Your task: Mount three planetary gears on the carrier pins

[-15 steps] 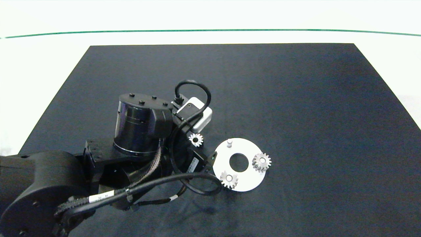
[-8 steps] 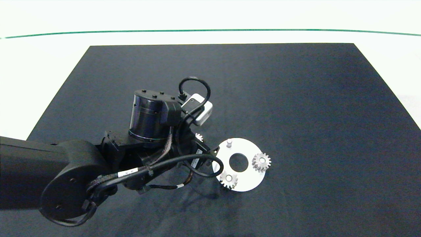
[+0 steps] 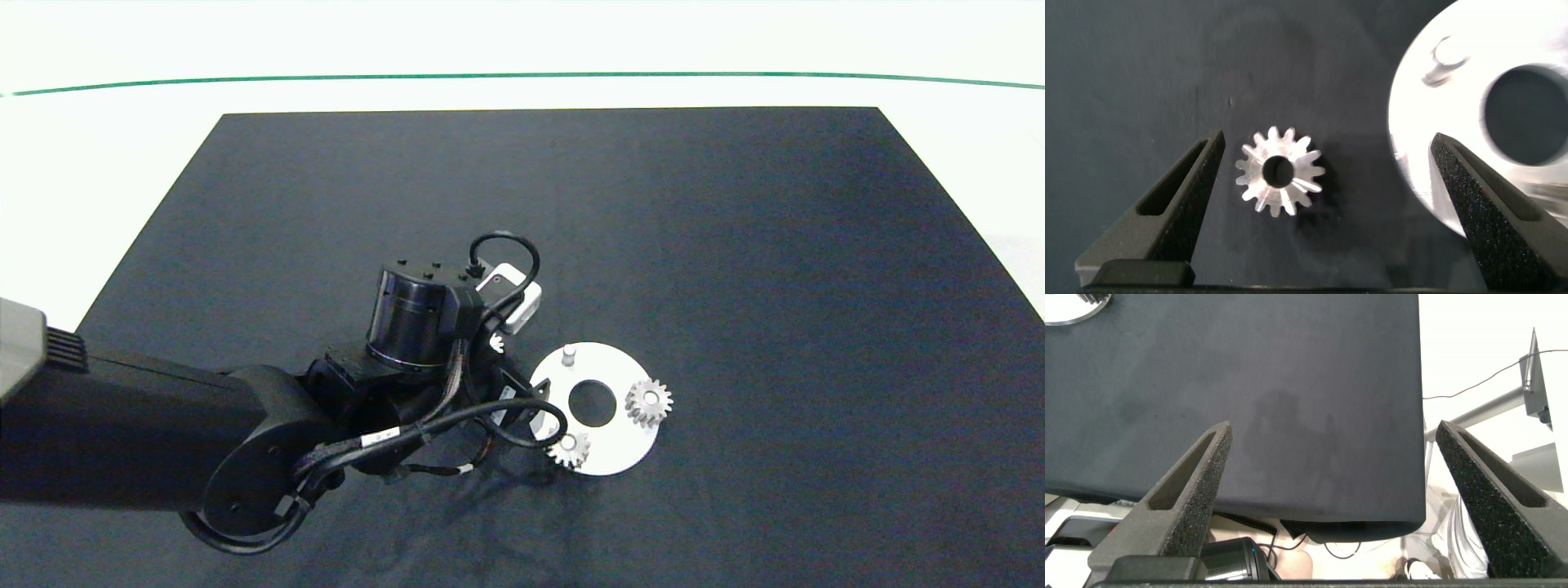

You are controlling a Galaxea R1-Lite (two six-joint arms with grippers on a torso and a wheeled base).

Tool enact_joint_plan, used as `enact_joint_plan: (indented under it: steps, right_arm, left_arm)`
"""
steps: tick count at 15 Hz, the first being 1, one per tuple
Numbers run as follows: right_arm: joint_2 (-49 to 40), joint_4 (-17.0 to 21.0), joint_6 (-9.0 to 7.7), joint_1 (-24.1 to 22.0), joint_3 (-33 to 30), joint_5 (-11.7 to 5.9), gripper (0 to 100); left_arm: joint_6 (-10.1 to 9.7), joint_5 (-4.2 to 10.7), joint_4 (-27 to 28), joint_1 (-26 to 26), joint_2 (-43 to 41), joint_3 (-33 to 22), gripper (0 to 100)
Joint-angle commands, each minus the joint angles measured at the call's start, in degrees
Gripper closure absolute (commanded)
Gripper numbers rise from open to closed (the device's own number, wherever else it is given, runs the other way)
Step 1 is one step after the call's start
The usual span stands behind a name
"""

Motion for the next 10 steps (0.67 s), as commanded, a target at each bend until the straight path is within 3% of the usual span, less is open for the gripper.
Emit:
enact_joint_plan:
  steps: [1,4,10]
  right_arm:
    - [-0.03,0.27,-0.08,0.06,0.02,-0.1,0]
    - [-0.03,0.27,-0.08,-0.03,0.02,-0.1,0]
    - [-0.03,0.27,-0.08,-0.03,-0.42,-0.19,0]
  left_arm:
    - [0.25,-0.49,-0.26,1.47,0.92,1.03,6]
    - [0.34,-2.25,-0.26,3.23,0.13,0.77,12]
    - [0.16,-2.42,-0.26,3.23,-0.05,0.77,24]
